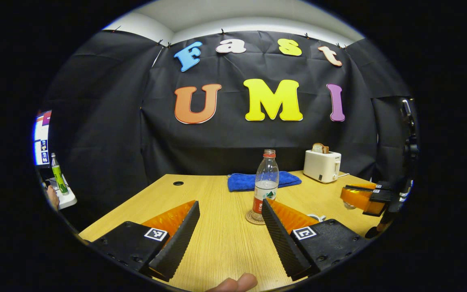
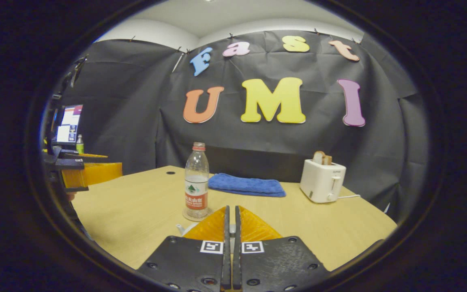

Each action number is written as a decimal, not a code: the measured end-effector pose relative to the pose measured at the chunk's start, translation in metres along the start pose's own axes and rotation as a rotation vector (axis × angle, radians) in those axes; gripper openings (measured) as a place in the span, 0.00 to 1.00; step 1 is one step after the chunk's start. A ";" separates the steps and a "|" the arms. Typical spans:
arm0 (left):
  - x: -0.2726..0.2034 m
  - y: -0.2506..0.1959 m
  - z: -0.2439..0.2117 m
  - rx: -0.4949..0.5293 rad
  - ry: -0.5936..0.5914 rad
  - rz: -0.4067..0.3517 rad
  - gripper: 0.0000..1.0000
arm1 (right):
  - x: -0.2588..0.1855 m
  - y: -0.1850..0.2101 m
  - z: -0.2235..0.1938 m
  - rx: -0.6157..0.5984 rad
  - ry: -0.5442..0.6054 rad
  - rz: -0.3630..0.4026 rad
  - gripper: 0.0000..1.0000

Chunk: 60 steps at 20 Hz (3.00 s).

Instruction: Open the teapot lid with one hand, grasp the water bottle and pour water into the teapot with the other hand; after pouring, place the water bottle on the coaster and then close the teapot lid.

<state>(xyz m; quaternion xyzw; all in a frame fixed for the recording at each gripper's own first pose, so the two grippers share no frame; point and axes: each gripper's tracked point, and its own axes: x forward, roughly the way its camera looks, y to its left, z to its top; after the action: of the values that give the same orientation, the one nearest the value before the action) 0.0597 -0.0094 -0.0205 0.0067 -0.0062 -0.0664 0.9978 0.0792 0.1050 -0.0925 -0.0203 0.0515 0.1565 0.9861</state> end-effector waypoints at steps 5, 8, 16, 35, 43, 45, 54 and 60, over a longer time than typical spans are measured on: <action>-0.024 0.019 0.026 -0.013 -0.037 0.033 0.96 | 0.026 0.027 -0.006 0.094 0.018 0.101 0.02; -0.036 0.018 0.035 -0.027 -0.052 0.011 0.96 | 0.037 0.034 -0.010 0.087 0.025 0.103 0.02; -0.042 0.025 0.036 -0.026 -0.053 -0.009 0.96 | 0.059 0.049 -0.032 0.040 0.068 0.087 0.03; -0.035 0.024 0.024 -0.069 0.001 -0.025 0.96 | 0.037 0.030 0.003 0.064 -0.001 0.031 0.63; -0.042 0.004 0.035 -0.021 -0.030 -0.025 0.96 | -0.041 -0.008 0.075 0.048 -0.182 -0.018 0.88; -0.043 0.002 0.037 -0.005 -0.036 -0.013 0.96 | -0.064 -0.020 0.088 0.019 -0.212 -0.052 0.96; -0.042 0.002 0.038 -0.020 -0.035 0.074 0.96 | -0.125 -0.070 0.083 -0.020 -0.160 -0.210 0.95; -0.045 0.003 0.039 0.045 -0.036 0.113 0.96 | -0.125 -0.109 0.066 0.029 -0.084 -0.283 0.95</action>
<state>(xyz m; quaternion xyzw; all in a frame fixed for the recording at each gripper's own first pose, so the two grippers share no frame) 0.0154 -0.0008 0.0185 0.0276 -0.0262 -0.0102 0.9992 0.0010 -0.0327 -0.0107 -0.0066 0.0088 0.0156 0.9998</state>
